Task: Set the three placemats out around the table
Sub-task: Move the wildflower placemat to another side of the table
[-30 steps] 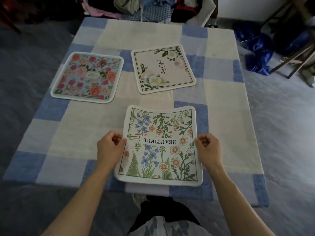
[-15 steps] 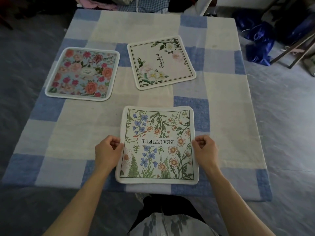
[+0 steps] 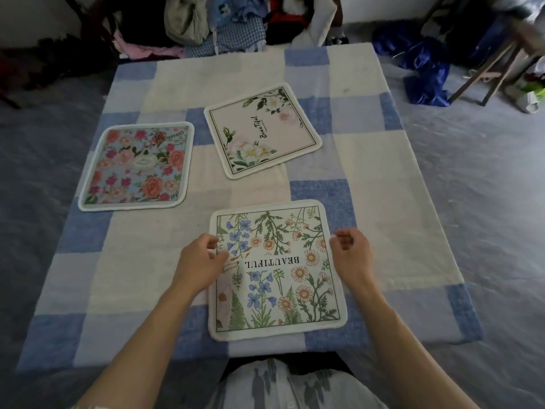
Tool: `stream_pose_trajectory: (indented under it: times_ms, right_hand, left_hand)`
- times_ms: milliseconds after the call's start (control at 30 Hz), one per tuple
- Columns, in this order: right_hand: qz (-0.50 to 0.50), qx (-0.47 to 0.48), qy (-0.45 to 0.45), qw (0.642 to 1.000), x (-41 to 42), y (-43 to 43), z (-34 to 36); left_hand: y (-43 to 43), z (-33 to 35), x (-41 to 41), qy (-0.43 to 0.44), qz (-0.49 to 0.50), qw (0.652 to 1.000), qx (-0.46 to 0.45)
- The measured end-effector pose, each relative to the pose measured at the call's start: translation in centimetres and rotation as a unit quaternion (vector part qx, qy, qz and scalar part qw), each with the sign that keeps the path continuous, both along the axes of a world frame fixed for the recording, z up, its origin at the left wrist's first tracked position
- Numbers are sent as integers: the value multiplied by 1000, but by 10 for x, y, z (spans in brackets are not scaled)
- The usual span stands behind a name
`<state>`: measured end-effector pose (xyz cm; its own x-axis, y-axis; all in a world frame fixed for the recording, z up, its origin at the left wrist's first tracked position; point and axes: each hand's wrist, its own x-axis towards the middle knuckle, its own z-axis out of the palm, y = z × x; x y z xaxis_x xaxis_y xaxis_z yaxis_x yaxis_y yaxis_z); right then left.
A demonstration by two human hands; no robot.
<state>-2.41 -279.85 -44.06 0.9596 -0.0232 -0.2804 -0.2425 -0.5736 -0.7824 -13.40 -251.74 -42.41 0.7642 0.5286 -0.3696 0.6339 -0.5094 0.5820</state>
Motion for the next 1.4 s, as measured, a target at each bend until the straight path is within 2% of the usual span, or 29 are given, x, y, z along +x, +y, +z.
stream_pose_trajectory:
  times_ms: [300,433,600,800,900,1000,1133,1400]
  right_hand:
    - [-151,-32,-1,988,-49,27,8]
    - [-219,-36,30,975,-90,55,0]
    - [-289,-94,84,949,-139,65,-12]
    - [-340,-94,137,926,-169,76,-19]
    - [-397,-62,121,908,-168,83,-17]
    - [-426,-32,114,897,-166,91,-16]
    - [-441,-17,154,884,-171,88,-20]
    - [-482,34,225,846,-168,81,-27]
  left_hand:
    - [37,5,83,-50,-198,979,25]
    - [53,-1,94,-54,-290,955,37]
    - [53,-13,112,-40,-399,914,70]
    - [40,-34,121,1,-462,881,101]
    - [34,-38,117,-11,-466,878,106]
    - [35,-41,120,-11,-468,870,159]
    - [37,-45,131,3,-458,875,160]
    - [46,-39,135,-82,-346,932,74]
